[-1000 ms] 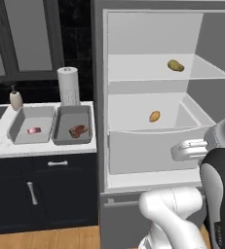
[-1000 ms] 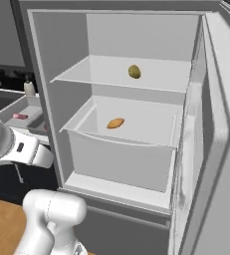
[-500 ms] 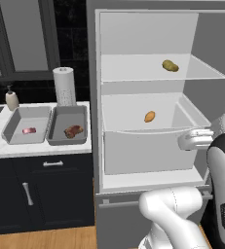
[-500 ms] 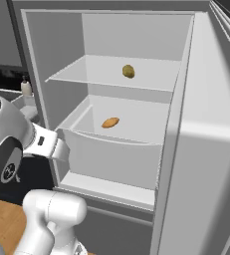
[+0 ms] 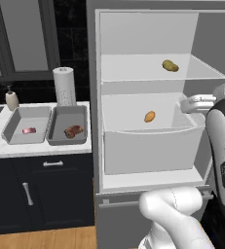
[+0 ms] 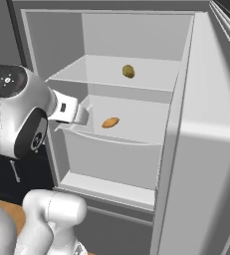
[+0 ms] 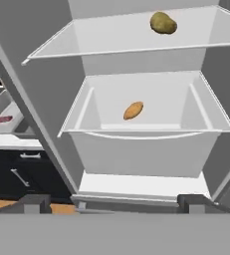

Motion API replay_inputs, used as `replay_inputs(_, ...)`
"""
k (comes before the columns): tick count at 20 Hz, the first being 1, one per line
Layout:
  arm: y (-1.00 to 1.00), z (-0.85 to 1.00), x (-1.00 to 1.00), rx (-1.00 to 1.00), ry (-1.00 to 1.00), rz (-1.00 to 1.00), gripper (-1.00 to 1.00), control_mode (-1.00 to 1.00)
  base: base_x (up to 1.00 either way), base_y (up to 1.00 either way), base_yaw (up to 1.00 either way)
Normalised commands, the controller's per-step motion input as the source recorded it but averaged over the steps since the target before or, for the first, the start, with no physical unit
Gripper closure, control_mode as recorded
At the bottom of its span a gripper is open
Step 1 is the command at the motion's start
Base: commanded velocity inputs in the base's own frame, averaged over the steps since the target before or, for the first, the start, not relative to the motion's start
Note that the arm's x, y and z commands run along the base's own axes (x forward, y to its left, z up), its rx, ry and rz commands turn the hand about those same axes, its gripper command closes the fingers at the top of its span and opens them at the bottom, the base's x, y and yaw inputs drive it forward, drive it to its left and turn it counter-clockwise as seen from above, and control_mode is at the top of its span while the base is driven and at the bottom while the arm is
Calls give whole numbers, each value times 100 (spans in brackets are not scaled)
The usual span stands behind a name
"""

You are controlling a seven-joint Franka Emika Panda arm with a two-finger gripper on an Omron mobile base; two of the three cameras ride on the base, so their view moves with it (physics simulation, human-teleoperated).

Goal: Place one potato and one steak in each tupperware on the nearby counter, to pack two identical lunches.

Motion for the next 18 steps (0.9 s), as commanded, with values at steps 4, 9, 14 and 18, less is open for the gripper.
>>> replay_inputs(4, -20, 83, 43, -6, -2, 0, -100, -100, 0, 0, 0)
replay_inputs(9, -10, 10, 37, -13, 0, 0, -100, -100, 0, 0, 0)
replay_inputs(14, -24, 0, 62, -14, 0, 1, -100, -100, 0, 0, 0)
replay_inputs(18, -31, 0, 68, -11, -1, 3, -100, -100, 0, 0, 0)
